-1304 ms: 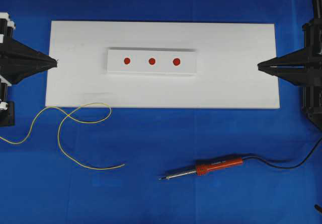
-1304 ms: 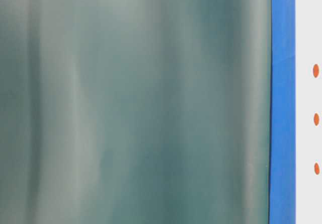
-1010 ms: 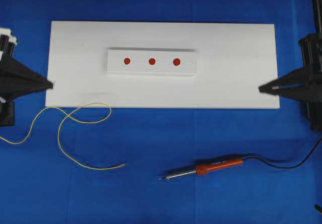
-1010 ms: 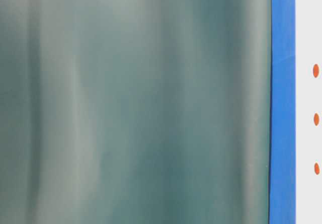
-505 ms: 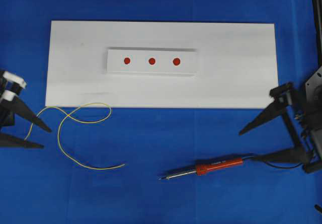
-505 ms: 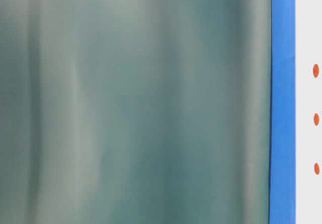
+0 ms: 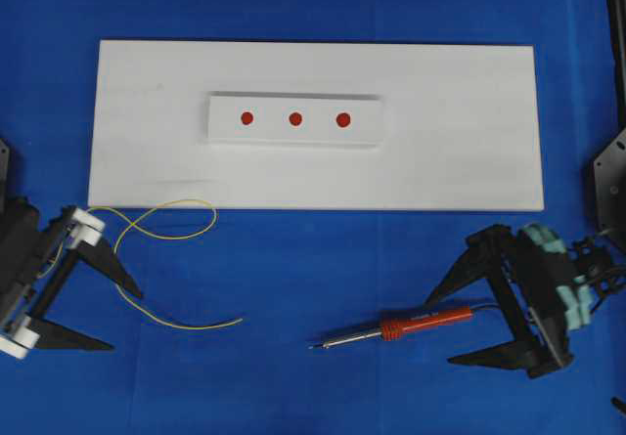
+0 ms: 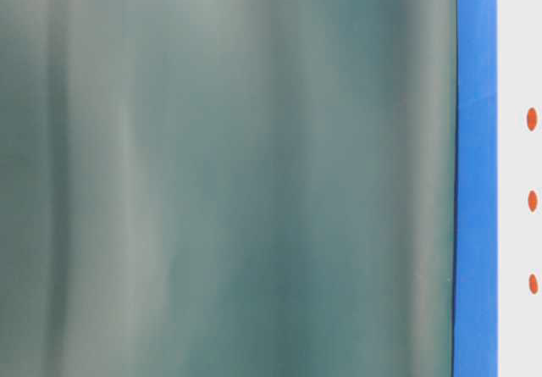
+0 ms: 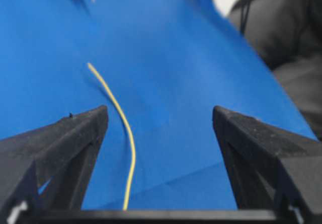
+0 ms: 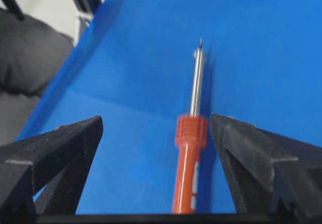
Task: Touch the tip of the soldering iron to the tip of the solder at the mark.
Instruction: 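Grasp the yellow solder wire with left gripper, red-handled iron with right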
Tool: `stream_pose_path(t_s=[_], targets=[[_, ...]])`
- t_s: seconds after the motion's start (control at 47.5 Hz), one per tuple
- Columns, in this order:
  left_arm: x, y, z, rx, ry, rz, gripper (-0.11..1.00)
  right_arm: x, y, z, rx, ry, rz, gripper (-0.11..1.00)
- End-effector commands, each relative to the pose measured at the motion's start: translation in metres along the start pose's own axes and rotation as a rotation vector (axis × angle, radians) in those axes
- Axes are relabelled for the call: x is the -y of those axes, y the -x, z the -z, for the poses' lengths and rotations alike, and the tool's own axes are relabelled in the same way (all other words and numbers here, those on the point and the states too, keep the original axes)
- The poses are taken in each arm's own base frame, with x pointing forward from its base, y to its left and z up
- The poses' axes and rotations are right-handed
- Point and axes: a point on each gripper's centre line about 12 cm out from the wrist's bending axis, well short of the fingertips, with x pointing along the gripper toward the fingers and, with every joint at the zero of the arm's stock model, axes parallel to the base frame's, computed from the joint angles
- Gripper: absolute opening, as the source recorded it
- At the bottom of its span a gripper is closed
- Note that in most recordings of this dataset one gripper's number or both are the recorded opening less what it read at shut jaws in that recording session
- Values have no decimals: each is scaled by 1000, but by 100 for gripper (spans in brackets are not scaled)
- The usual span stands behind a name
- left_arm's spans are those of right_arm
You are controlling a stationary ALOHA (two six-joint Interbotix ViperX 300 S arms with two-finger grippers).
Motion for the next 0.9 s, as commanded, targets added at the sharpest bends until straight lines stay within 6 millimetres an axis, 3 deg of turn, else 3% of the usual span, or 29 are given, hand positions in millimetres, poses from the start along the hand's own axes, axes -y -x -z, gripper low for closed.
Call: stream_pose_path(t_s=[0.0,0.21,0.379,0.547,0.631,0.694,0.883], targets=[[0,-20,9,-13,-2,2,79,5,-11,10,3,-32,31,90],[-8,-48,42,-108,5,-26,77,23,-29,39,-48,-82,134,90],[-12,-63,58,-164,8,-42,77,28,-39,51,-70,-74,155,90],[-15,-64,68,-197,9,-50,75,31,-44,59,-88,-68,167,89],[-14,-63,69,-202,4,-48,66,31,-45,60,-86,-54,163,85],[-14,-61,70,-207,-2,-46,53,29,-46,60,-86,-37,157,74],[-15,-60,72,-223,-26,-45,5,30,-45,61,-98,-5,157,21]])
